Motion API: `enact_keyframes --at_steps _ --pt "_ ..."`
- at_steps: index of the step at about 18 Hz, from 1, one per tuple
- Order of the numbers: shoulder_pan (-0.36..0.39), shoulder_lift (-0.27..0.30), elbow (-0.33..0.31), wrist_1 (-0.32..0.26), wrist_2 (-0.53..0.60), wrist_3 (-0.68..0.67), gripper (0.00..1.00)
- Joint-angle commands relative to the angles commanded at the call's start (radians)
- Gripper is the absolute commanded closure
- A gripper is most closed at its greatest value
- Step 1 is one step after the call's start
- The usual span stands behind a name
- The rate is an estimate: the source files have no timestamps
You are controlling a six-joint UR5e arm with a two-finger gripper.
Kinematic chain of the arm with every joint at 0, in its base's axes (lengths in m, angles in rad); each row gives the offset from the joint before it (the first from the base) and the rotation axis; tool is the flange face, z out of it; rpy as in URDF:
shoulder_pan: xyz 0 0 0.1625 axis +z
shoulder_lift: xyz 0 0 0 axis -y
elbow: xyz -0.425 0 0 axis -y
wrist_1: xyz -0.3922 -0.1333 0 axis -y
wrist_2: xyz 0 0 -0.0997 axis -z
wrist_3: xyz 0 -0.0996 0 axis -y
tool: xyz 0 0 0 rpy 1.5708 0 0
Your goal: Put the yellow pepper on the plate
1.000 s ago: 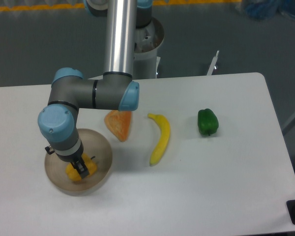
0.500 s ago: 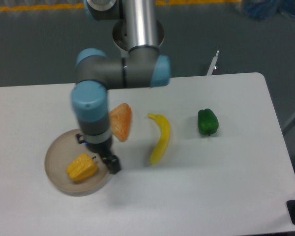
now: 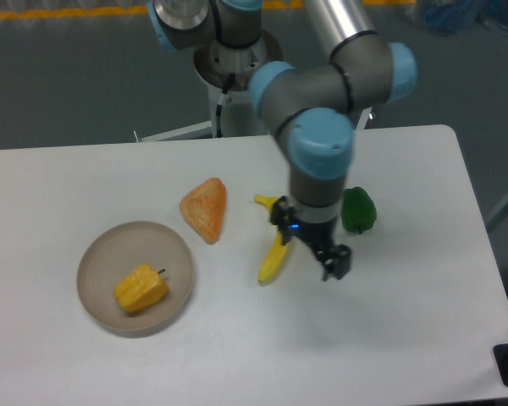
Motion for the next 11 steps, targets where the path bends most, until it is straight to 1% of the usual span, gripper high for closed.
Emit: enact_keyframes --at_steps 3,7,11 --pt "0.04 -0.012 -0.005 0.0 0.0 0.072 0.0" --pt "0.057 -0.032 -0.015 0.011 0.003 0.112 0.0" --pt "0.062 -0.055 -0.012 0.017 0.008 0.135 0.0"
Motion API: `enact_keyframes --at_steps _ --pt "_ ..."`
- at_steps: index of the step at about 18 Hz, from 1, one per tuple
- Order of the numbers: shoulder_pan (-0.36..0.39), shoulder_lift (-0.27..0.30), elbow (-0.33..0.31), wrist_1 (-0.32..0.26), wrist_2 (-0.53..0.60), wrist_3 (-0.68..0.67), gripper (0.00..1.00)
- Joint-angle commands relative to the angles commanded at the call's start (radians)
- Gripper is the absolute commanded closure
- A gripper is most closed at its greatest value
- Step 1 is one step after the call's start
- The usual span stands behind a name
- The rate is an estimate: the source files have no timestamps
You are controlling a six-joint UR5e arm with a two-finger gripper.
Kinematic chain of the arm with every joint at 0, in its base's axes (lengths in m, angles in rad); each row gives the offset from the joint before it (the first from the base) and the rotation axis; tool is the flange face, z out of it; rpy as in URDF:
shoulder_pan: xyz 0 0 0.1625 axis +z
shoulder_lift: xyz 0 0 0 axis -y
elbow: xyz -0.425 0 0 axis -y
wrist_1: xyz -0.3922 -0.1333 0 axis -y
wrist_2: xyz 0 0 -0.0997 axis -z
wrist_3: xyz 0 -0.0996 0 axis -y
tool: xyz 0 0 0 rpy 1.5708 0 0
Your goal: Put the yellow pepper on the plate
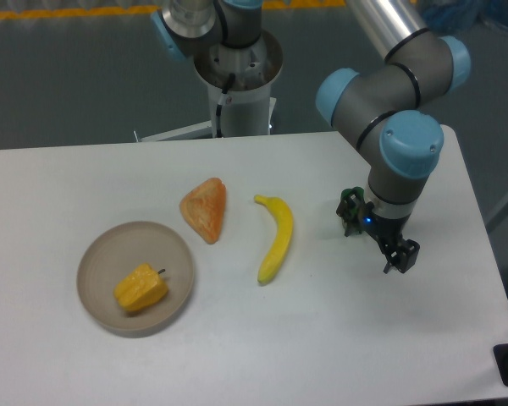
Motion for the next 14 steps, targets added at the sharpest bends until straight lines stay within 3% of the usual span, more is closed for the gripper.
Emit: enact_keyframes --at_steps 14 --pt "0.0 -0.009 0.0 0.0 0.005 0.003 0.0"
